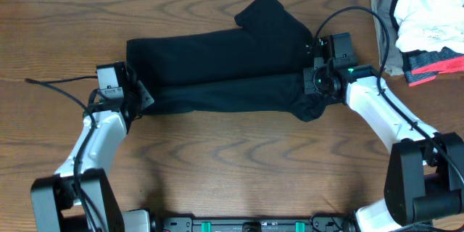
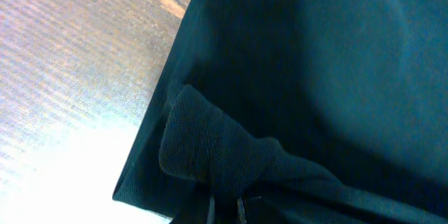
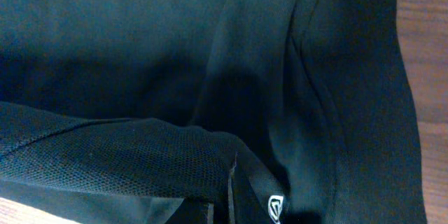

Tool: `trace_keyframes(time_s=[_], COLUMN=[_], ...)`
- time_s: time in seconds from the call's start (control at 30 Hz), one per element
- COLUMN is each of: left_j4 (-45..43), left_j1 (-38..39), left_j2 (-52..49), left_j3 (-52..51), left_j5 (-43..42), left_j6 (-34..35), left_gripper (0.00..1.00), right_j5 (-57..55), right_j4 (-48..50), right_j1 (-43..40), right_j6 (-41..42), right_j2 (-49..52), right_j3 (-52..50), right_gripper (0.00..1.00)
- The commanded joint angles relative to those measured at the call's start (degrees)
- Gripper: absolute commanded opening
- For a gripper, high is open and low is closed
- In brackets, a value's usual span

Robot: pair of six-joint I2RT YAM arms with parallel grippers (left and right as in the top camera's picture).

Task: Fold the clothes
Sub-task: 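Fold the bottom hem upward toward the collar with both grippers, then release the hem and raise both grippers to the shirt's top edge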

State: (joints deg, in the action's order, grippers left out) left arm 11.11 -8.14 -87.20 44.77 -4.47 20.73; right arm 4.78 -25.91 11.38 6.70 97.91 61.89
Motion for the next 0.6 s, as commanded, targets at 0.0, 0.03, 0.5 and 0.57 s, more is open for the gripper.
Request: trace_keyframes(time_s=[0.0,0.03,0.5,0.57], left_j4=[-2.1,-2.7,-6.3,-6.6], left_j1=[-0.5,-0.5,-0.5,-0.6], left_j2=[-2.2,-2.6,-3.2,-3.1], left_j3=[0.8,0.8,0.8,0.8], left_j5=[2.6,2.6,2.6,2.6], left_j6=[-0.6,-0.5,-0.6,-1.2], left_gripper=[0.06,0.06,0.95,0.98], right_j5=[-1.3,-1.3,0.0,0.0], right_j4=[0.9,1.3,6.1,6.2], right_j1=[-1.1,-1.1,-1.1,-1.2], right_j6=[-0.6,-0.6,0.6,1.0], right_j2=[0.7,0.7,5.4,4.6], right_j3=[0.7,0.7,0.7,0.7], right_gripper=[0.01,0.01,0.71,0.75])
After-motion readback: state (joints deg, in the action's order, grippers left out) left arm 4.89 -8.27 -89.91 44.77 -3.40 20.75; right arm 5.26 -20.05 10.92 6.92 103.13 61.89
